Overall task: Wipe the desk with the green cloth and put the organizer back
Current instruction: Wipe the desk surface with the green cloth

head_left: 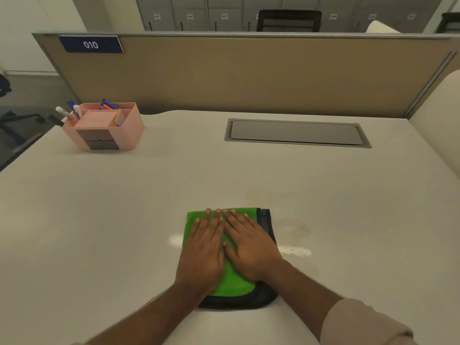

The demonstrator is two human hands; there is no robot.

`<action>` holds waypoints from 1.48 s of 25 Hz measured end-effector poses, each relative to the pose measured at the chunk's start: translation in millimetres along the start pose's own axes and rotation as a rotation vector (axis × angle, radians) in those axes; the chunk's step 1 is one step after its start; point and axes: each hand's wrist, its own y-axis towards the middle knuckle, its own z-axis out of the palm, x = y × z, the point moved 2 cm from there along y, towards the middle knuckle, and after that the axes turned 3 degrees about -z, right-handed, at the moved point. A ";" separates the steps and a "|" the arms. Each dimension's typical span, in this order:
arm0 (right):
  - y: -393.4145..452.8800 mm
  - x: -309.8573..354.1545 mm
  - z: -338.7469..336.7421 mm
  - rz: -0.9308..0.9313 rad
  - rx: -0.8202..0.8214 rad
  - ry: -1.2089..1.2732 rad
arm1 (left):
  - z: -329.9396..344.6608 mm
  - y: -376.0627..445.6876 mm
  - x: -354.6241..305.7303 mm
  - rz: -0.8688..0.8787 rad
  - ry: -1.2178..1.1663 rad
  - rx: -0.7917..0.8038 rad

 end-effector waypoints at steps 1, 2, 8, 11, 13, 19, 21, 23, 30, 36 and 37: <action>7.1 -7.5 -1.5 -0.005 -0.001 -0.004 | 2.4 8.9 -1.6 -0.030 -0.006 -0.005; 15.6 -16.6 -1.9 -0.005 -0.005 -0.008 | 6.6 19.8 -1.4 -0.081 -0.011 -0.009; 60.1 -72.5 -12.2 0.115 -0.016 -0.037 | 28.3 101.6 -7.4 -0.090 0.019 0.026; 72.9 -100.7 -20.0 0.193 -0.008 -0.046 | 34.2 139.7 -17.1 -0.023 0.004 0.073; 74.8 -121.0 -25.2 0.238 -0.003 -0.055 | 40.9 162.5 -27.8 0.010 -0.011 0.104; 51.9 -167.6 -37.8 0.370 0.009 -0.114 | 61.2 196.2 -70.2 0.120 -0.004 0.170; 37.4 -168.8 -40.1 0.398 0.003 -0.114 | 63.7 190.9 -81.5 0.158 0.009 0.182; 15.7 -166.2 -43.1 0.432 -0.012 -0.115 | 64.5 179.2 -95.1 0.206 0.028 0.188; -72.2 -136.5 -44.0 0.524 -0.057 -0.119 | 66.9 112.2 -136.7 0.314 0.020 0.213; -119.1 -89.4 -34.3 0.538 -0.070 -0.133 | 45.1 45.0 -141.5 0.327 -0.023 0.209; -123.5 -78.4 -31.7 0.528 -0.067 -0.134 | 40.8 32.9 -137.2 0.325 -0.036 0.200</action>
